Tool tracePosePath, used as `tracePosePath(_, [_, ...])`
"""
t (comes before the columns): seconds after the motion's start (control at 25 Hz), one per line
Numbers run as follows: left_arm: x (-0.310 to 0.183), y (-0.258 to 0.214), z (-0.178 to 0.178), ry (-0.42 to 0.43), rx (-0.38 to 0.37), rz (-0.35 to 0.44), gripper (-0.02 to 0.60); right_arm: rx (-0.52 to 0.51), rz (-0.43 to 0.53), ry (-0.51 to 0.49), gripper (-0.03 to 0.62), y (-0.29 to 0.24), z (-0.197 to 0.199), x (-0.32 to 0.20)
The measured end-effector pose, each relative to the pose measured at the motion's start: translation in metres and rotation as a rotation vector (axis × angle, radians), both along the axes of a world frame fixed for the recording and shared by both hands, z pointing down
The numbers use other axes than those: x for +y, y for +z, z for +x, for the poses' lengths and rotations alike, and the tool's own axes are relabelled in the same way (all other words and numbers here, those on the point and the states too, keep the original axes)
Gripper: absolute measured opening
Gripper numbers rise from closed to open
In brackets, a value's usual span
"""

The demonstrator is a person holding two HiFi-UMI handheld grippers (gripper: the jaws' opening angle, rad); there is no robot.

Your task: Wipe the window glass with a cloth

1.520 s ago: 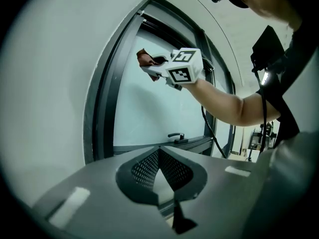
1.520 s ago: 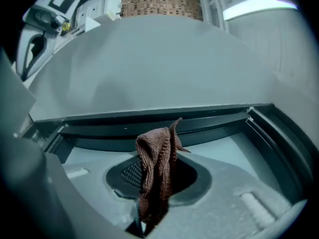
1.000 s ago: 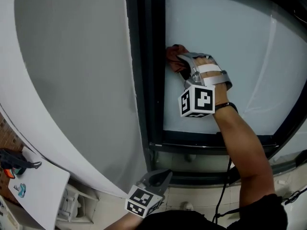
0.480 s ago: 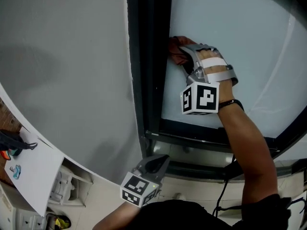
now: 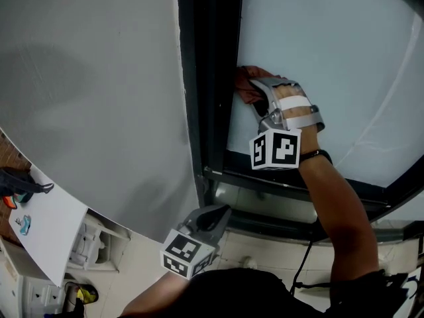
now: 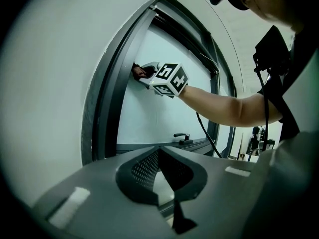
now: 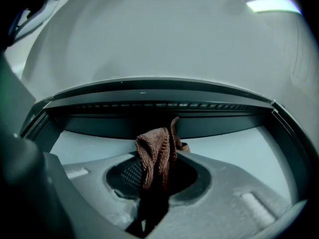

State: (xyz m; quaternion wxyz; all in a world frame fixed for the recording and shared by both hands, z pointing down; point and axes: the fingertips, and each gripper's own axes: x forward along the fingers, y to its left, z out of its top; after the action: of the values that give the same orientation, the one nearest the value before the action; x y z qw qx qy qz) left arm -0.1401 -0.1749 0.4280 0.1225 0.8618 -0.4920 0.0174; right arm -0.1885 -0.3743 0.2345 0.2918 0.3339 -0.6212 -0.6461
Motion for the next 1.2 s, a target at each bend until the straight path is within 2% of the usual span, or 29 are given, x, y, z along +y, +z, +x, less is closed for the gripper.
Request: tracePosePath(1.2, [0.002, 0.006, -0.010, -0.024, -0.009, -0.020, 0.017, 0.088, -0.242, 0.007, 0.077, 0.175, 0.002, 0.001])
